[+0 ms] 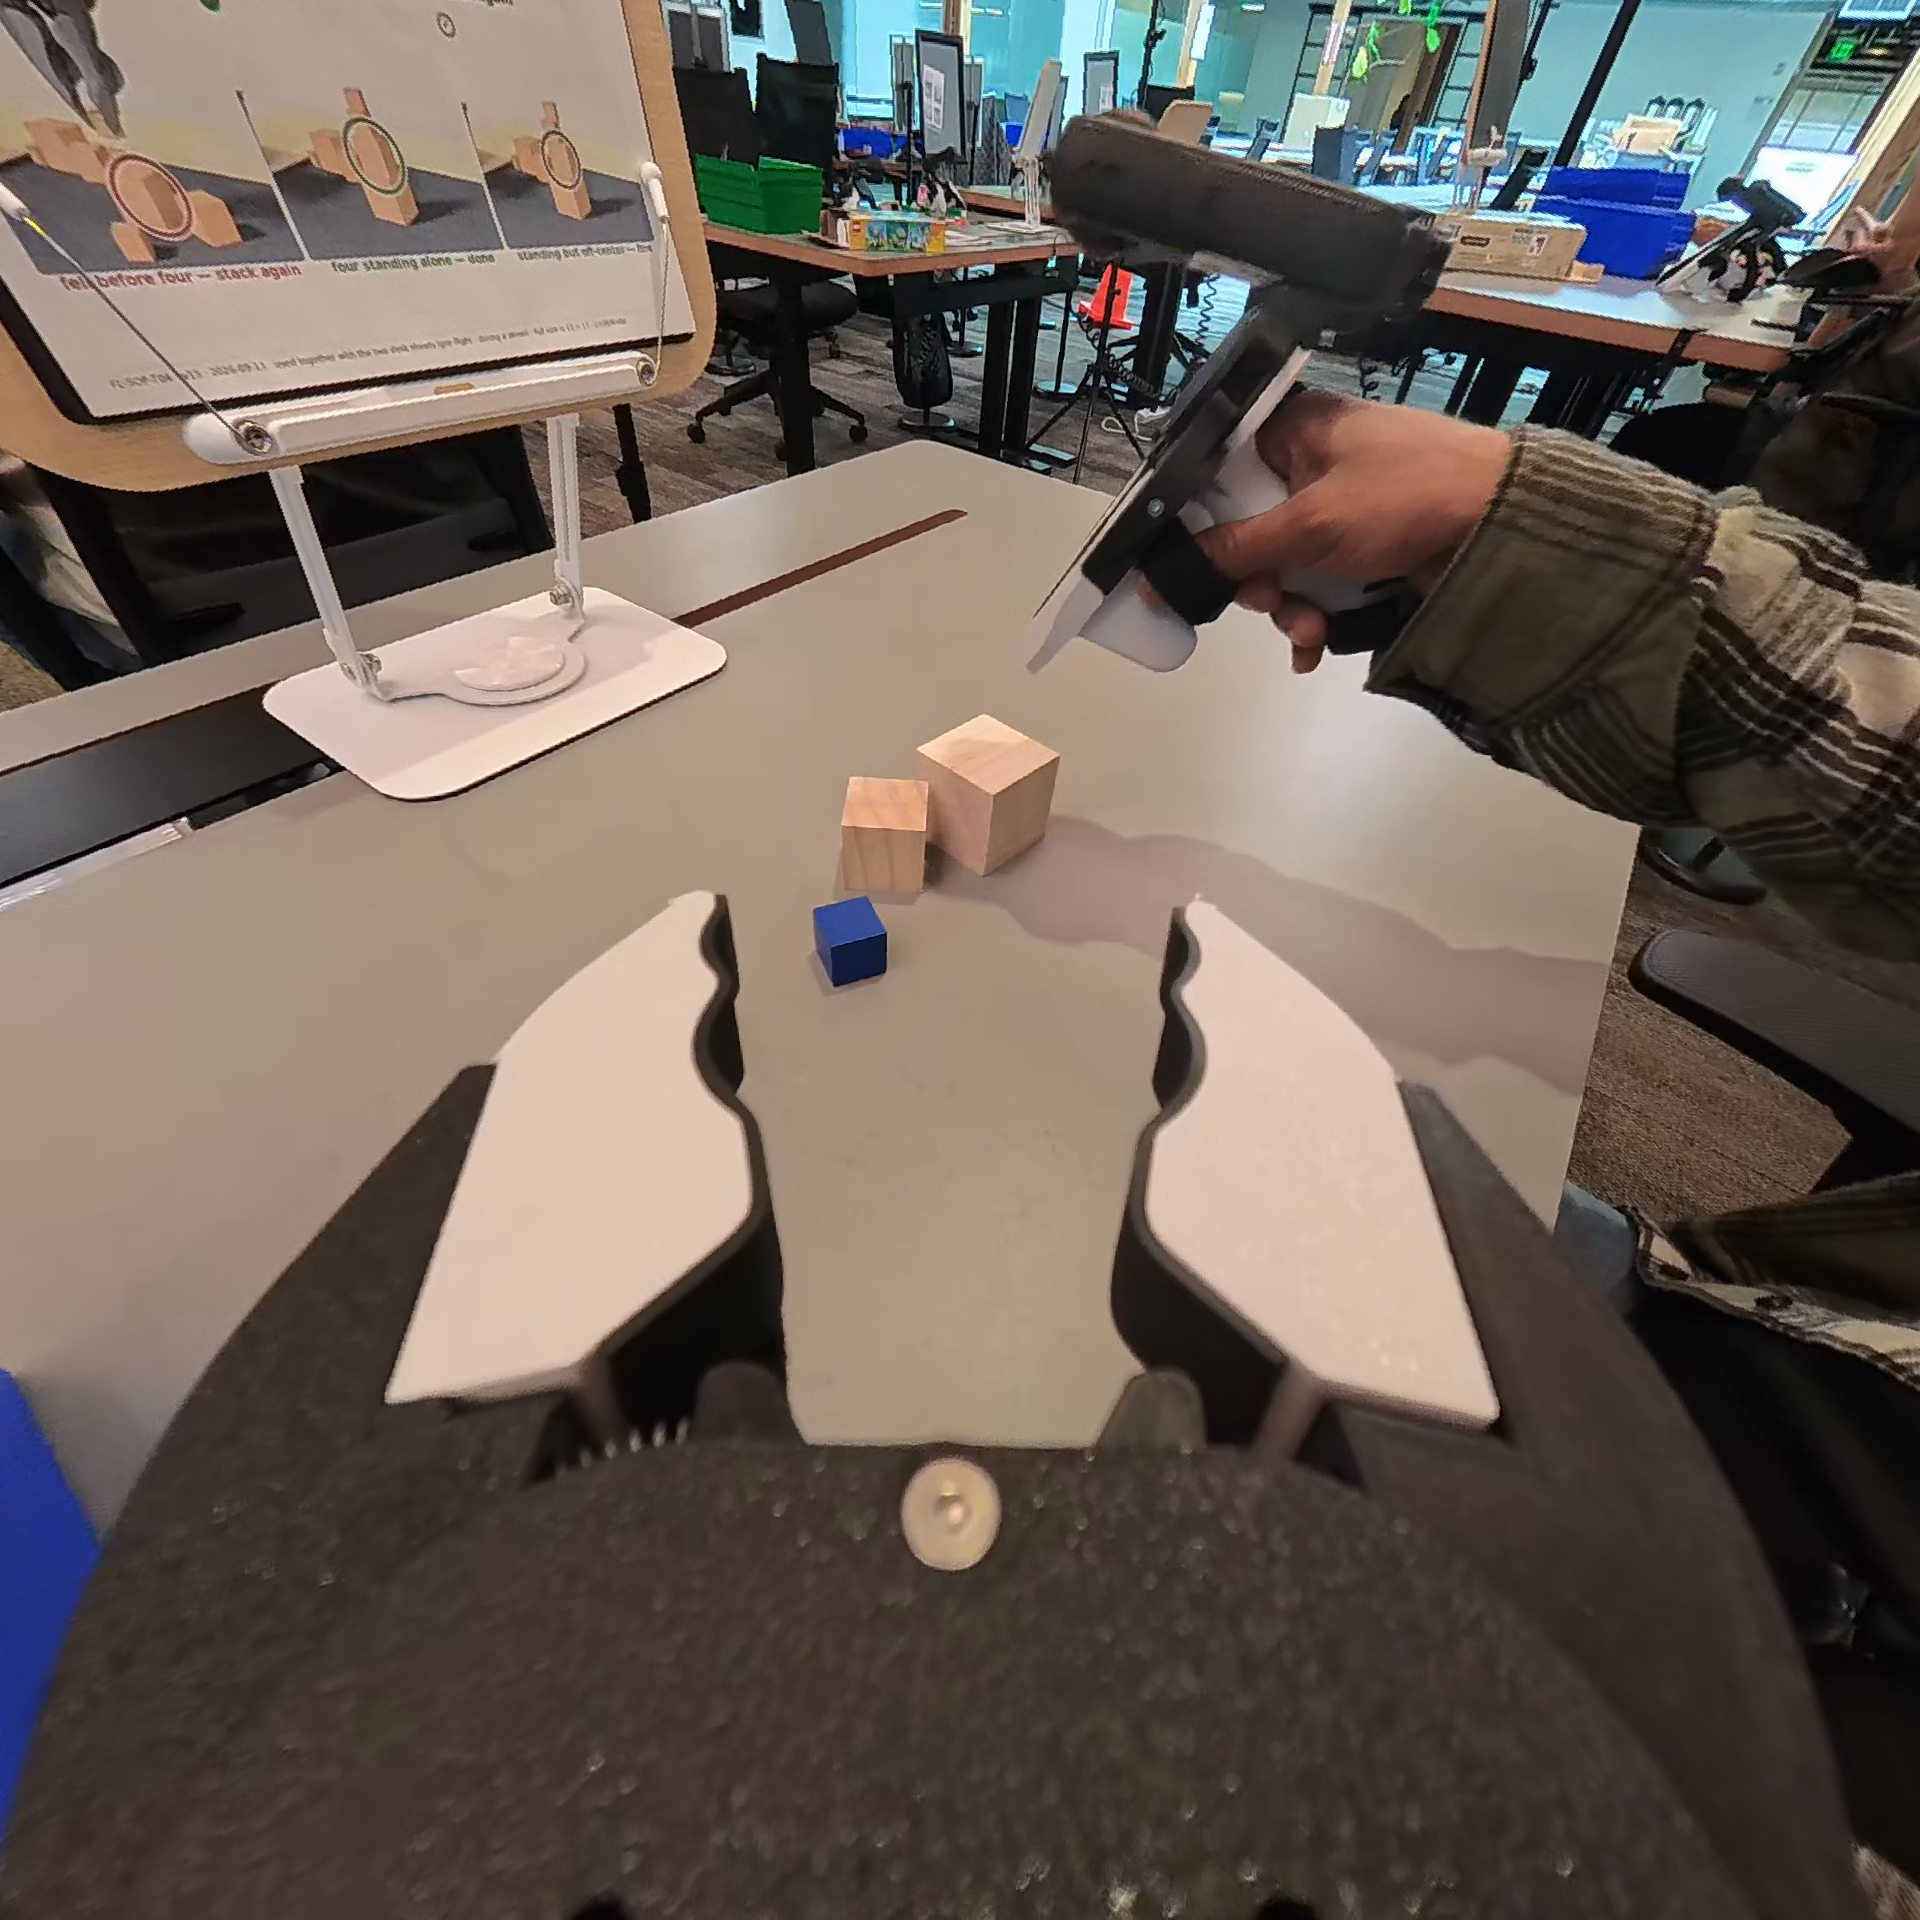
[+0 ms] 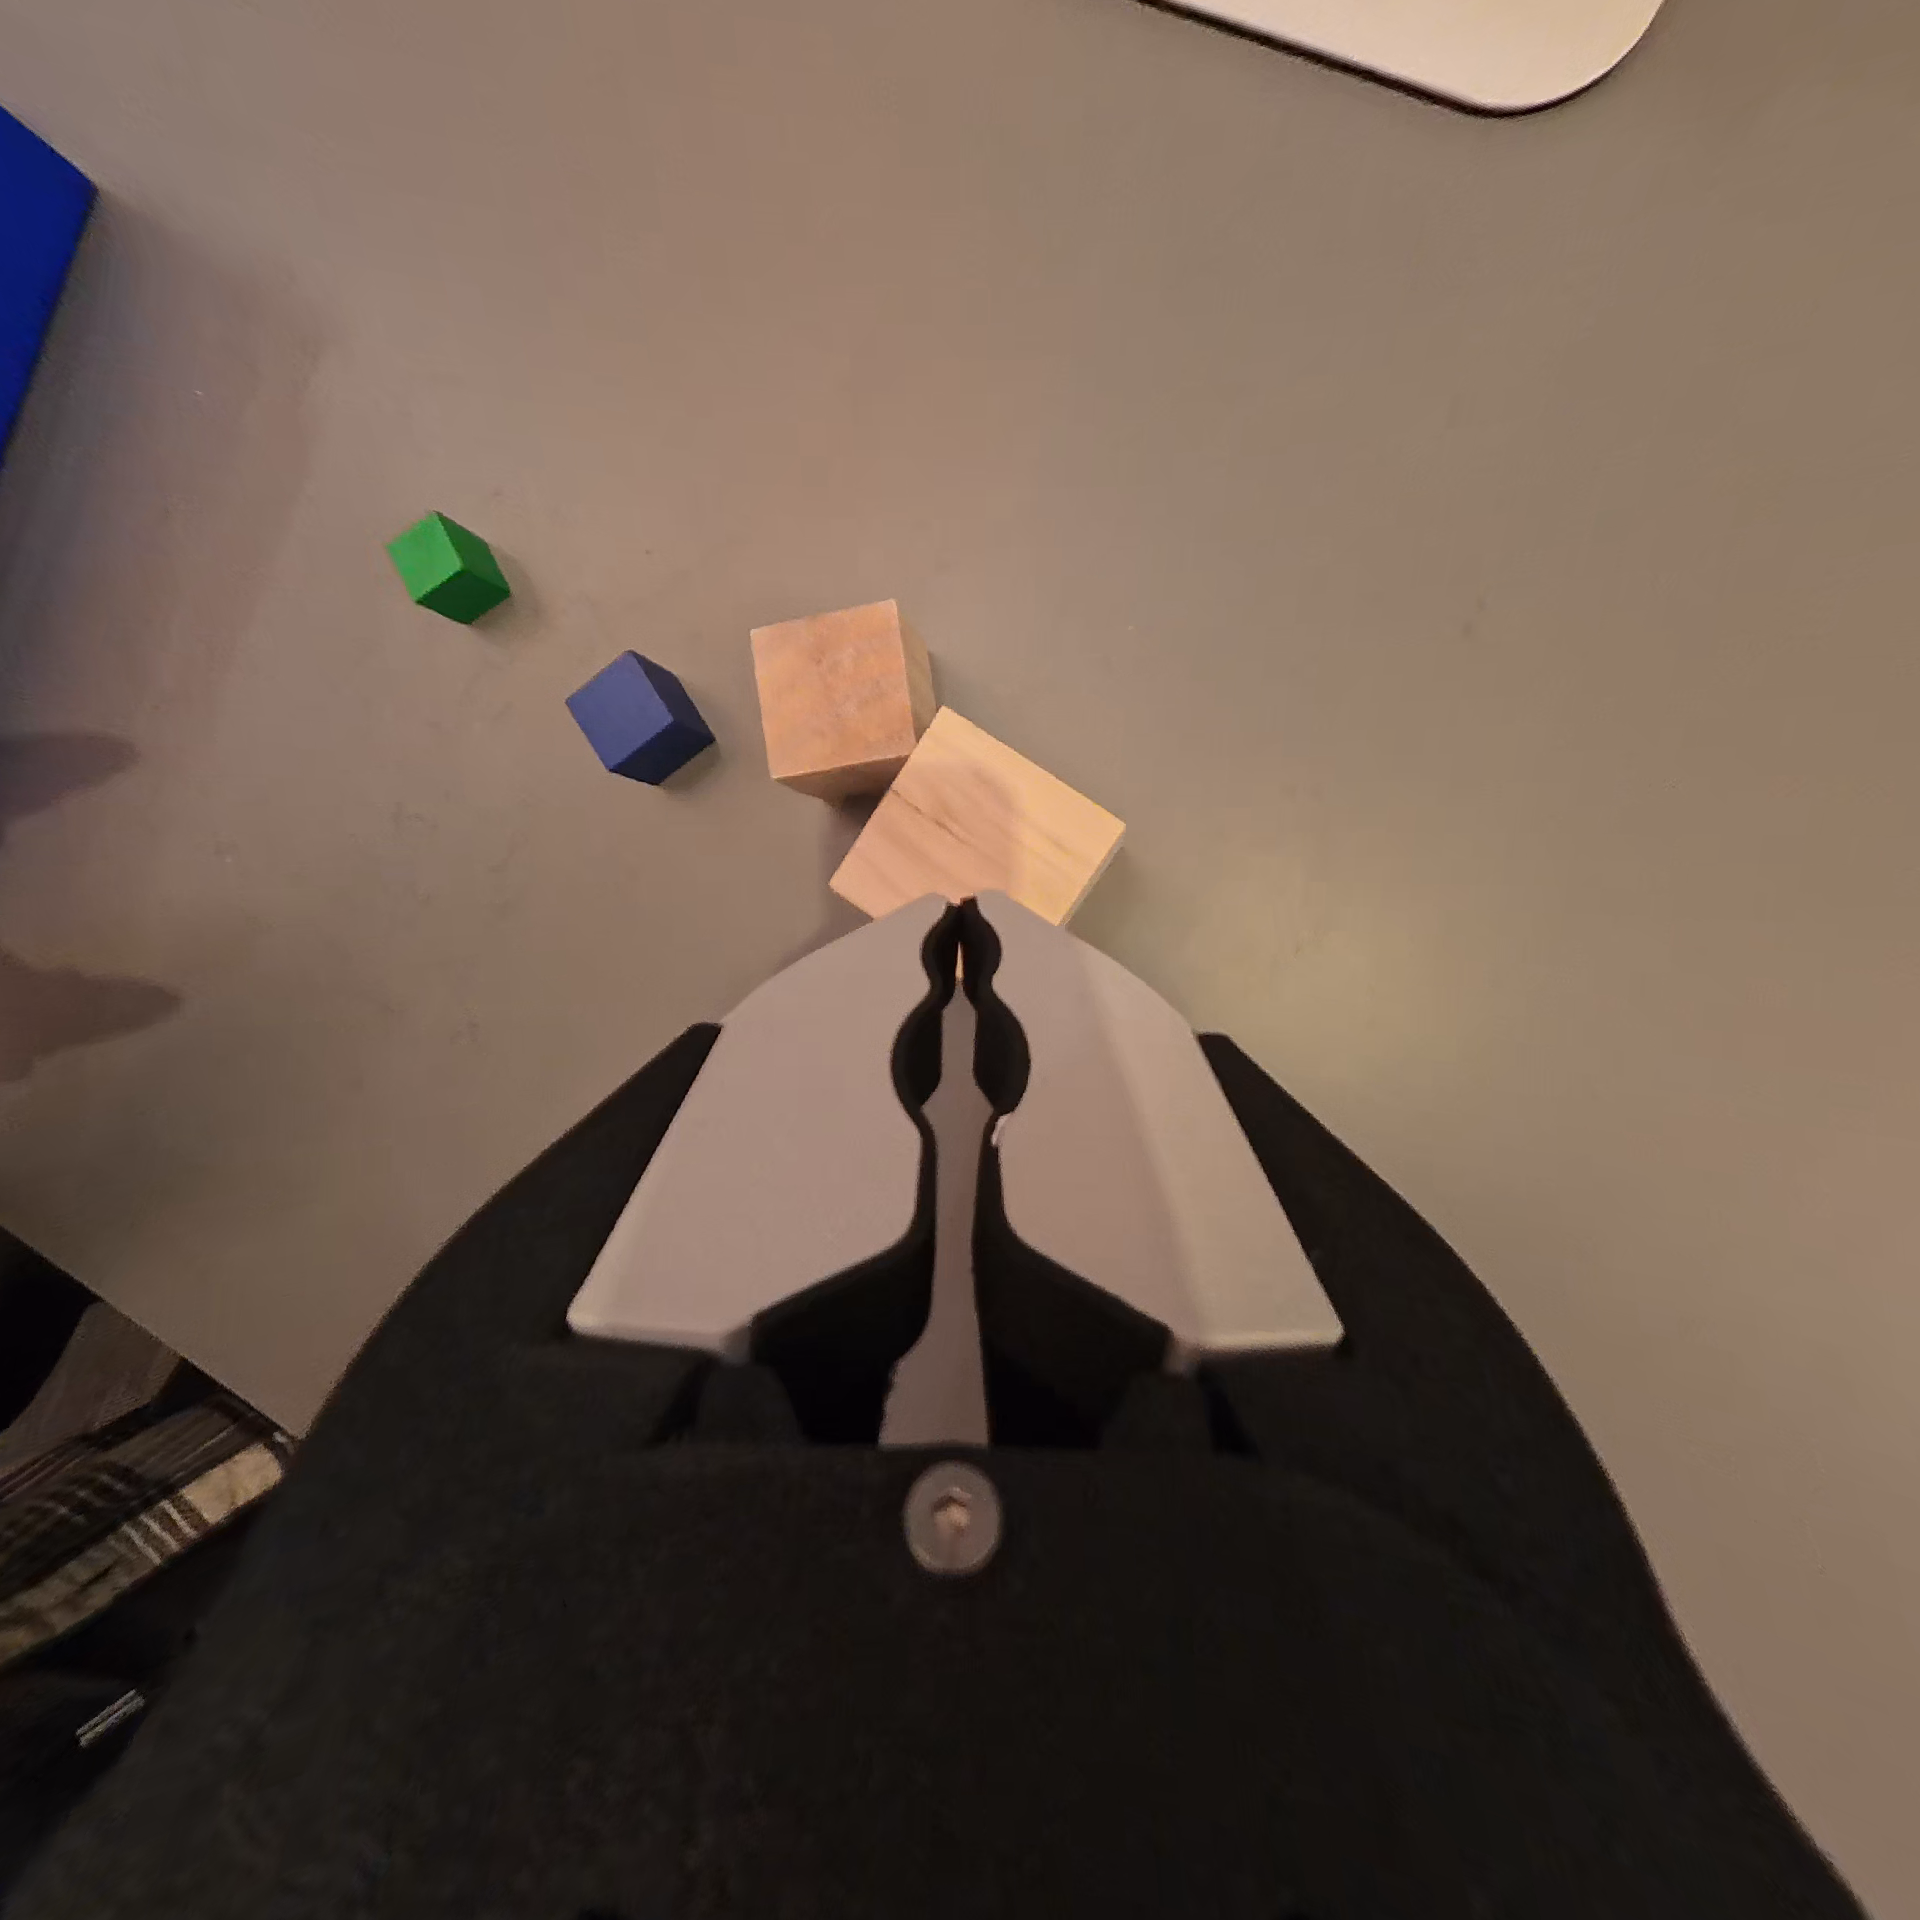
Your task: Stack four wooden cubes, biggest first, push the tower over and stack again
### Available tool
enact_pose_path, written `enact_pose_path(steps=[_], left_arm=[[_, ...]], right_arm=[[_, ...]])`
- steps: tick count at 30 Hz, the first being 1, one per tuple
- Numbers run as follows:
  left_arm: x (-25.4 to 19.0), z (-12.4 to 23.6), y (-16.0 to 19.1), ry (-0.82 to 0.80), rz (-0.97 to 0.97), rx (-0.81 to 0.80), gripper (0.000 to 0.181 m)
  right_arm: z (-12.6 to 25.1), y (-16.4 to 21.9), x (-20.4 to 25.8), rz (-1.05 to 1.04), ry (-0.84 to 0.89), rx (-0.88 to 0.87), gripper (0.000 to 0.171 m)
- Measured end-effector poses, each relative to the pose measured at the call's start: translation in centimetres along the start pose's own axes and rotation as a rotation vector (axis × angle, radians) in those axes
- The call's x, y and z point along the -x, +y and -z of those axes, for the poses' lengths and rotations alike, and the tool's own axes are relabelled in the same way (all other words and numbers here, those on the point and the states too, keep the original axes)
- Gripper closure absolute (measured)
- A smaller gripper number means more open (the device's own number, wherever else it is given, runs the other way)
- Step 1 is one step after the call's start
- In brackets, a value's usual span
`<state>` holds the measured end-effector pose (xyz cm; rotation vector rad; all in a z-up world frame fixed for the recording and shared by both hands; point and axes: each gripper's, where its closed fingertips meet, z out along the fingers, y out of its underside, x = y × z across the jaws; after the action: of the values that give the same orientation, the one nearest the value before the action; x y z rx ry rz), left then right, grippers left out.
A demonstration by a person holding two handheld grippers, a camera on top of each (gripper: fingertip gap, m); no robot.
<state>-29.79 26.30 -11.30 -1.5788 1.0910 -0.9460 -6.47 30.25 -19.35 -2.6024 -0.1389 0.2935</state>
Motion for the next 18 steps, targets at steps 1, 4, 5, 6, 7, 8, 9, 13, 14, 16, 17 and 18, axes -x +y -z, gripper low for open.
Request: enact_pose_path(steps=[1,4,5,6,7,8,9,13,14,16,17,18], left_arm=[[0.0,0.0,0.1,0.001,0.000,0.003,0.103],[-0.1,-0.2,0.3,0.010,0.002,0.011,0.103],[-0.2,-0.3,0.3,0.011,0.001,0.014,0.103],[-0.2,-0.3,0.3,0.011,-0.001,0.016,0.103],[-0.3,-0.4,0.4,0.012,-0.003,0.019,0.103],[-0.3,-0.4,0.4,0.013,-0.004,0.021,0.103],[-0.3,-0.5,0.5,0.014,-0.006,0.024,0.103],[-0.5,-0.7,0.7,0.020,-0.004,0.032,0.103],[-0.5,-0.7,0.7,0.021,-0.004,0.033,0.103],[-0.6,-0.8,0.8,0.023,-0.004,0.038,0.103],[-0.6,-0.9,0.9,0.024,-0.005,0.041,0.103],[-0.6,-1.0,1.0,0.025,-0.006,0.044,0.103]], right_arm=[[0.2,0.1,0.0,0.002,-0.001,-0.005,0.171],[0.7,0.3,-0.2,0.007,-0.002,-0.022,0.171],[0.8,0.4,-0.3,0.007,0.000,-0.028,0.171],[1.0,0.5,-0.4,0.008,0.002,-0.031,0.171],[1.1,0.6,-0.4,0.012,0.002,-0.037,0.171],[1.2,0.6,-0.5,0.015,0.002,-0.042,0.171],[1.3,0.8,-0.6,0.015,0.004,-0.043,0.171],[1.6,1.1,-0.8,0.021,0.000,-0.056,0.171],[1.6,1.1,-0.8,0.025,-0.003,-0.062,0.171],[1.8,1.2,-0.9,0.030,0.000,-0.073,0.171],[1.9,1.2,-0.9,0.032,-0.002,-0.078,0.171],[2.0,1.2,-0.9,0.033,-0.004,-0.082,0.171]])
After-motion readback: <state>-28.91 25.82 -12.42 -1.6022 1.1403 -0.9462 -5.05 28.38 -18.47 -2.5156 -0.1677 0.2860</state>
